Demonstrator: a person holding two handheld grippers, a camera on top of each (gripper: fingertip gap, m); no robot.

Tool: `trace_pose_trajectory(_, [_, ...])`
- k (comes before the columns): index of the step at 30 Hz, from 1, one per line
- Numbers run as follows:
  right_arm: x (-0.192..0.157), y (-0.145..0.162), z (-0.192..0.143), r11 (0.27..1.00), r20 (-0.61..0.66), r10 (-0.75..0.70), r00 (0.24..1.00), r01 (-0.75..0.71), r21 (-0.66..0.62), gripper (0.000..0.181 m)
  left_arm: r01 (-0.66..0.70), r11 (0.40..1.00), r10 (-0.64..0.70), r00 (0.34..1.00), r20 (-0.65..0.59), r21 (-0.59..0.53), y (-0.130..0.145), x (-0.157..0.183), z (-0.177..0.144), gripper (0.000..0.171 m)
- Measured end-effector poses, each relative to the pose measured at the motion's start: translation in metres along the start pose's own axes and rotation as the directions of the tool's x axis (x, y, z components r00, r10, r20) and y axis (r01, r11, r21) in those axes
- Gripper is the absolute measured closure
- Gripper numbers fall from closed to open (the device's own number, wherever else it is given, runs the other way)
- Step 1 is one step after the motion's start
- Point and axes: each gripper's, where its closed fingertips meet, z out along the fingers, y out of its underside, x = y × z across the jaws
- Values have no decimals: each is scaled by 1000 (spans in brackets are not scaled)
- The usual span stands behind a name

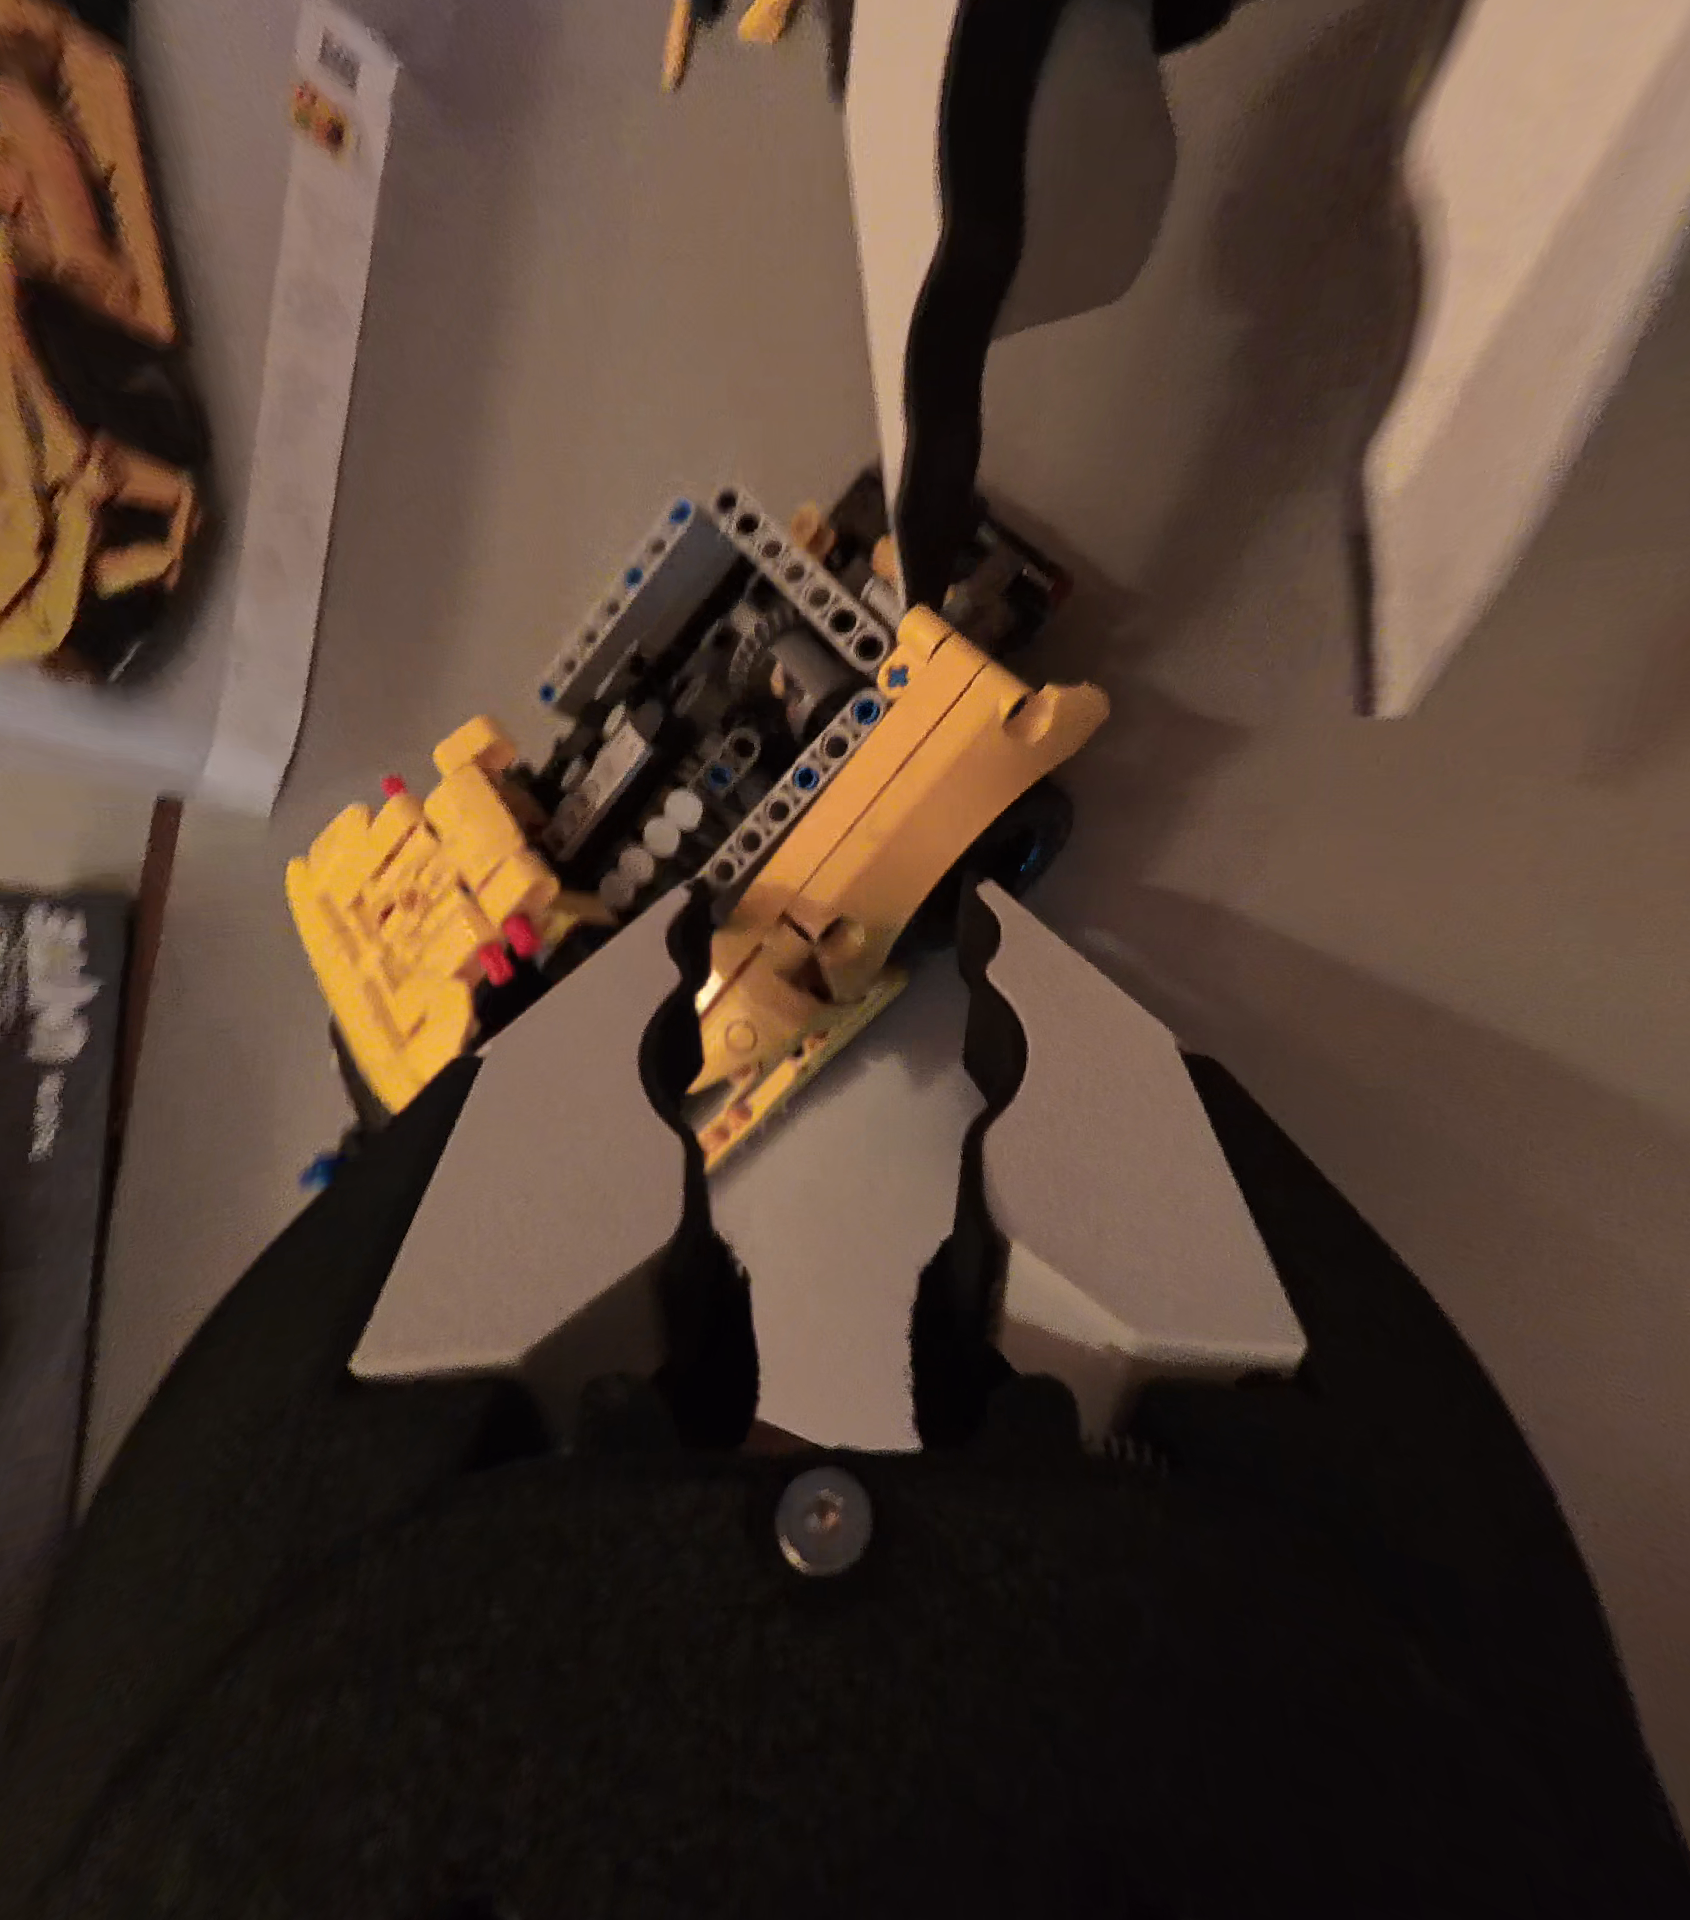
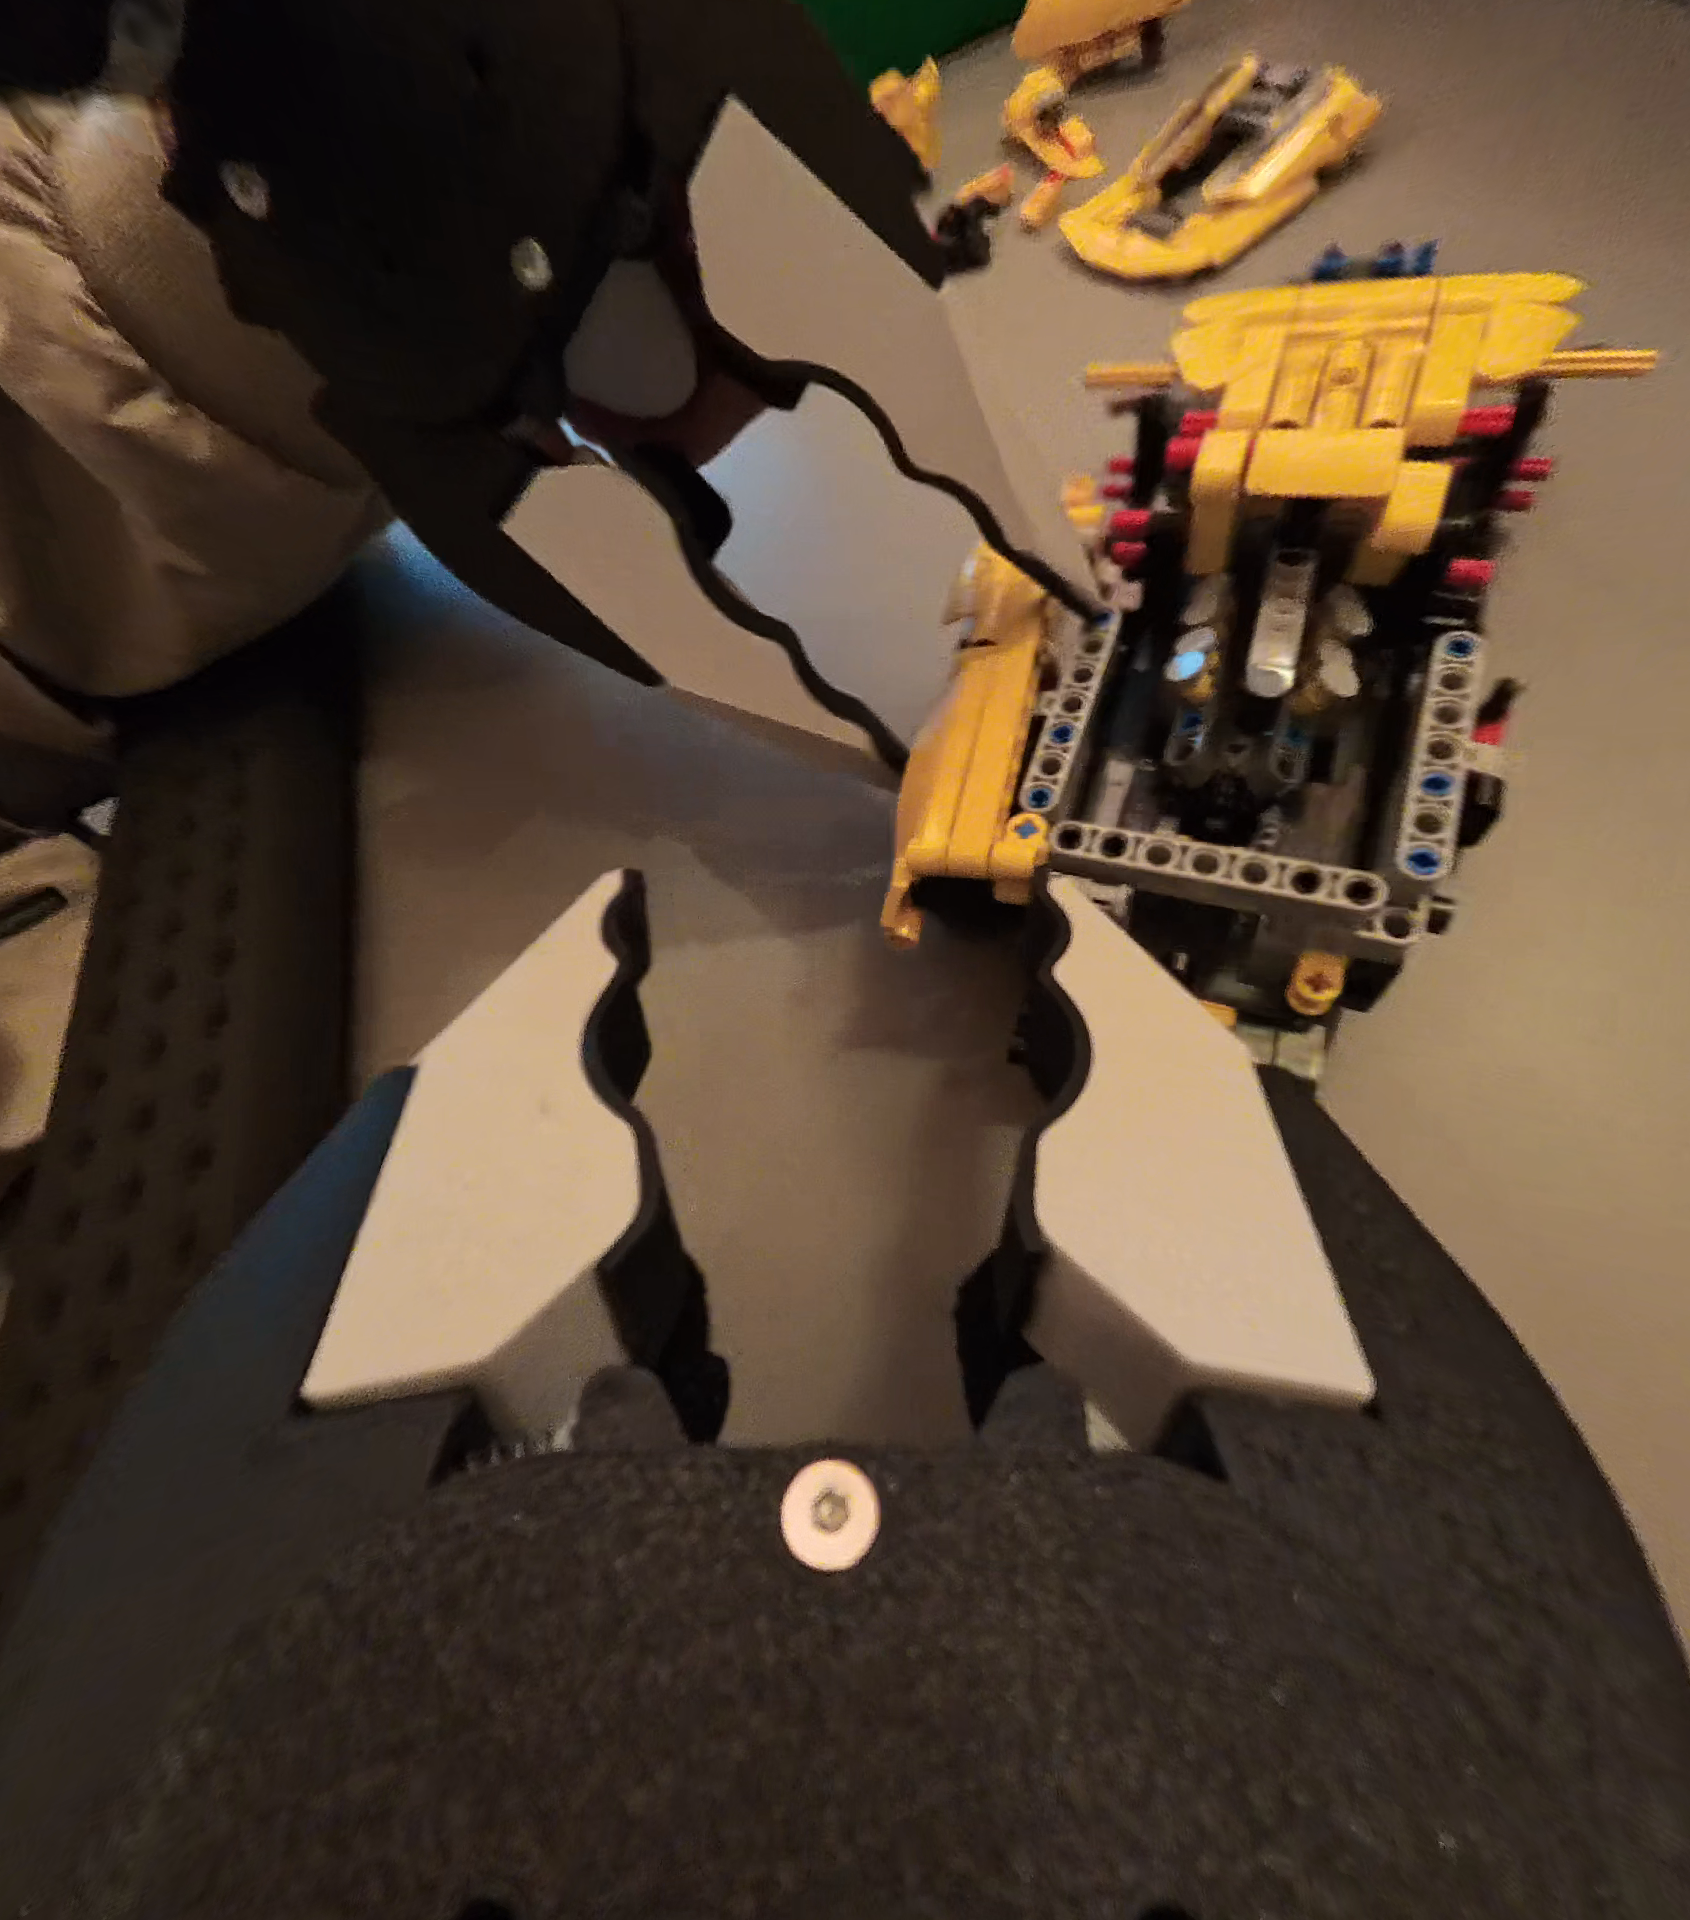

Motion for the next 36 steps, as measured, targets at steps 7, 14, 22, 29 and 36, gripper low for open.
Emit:
trace_pose_trajectory(7, [25, -13, -9, 987, -122, -133, 984, 142, 71, 127, 109, 978, -129, 986, 105, 178, -11, 1, -29, 127])
trace_pose_trajectory(14, [76, 6, -14, 996, -314, -45, 948, 65, 54, 108, -159, 984, 145, 976, 164, 76, -18, 19, 11, 117])
trace_pose_trajectory(22, [77, 1, 15, 994, -390, -101, 915, 110, -1, 114, -417, 906, 403, 795, 454, -73, -20, 10, 17, 135])
trace_pose_trajectory(29, [81, 12, 9, 997, -324, 77, 943, -76, 18, 174, -499, 867, 444, 759, 477, -14, -28, 18, 3, 142])
trace_pose_trajectory(36, [75, 13, 11, 998, -278, 56, 959, -58, 4, 176, -468, 884, 422, 781, 460, -17, -26, 21, -7, 141])
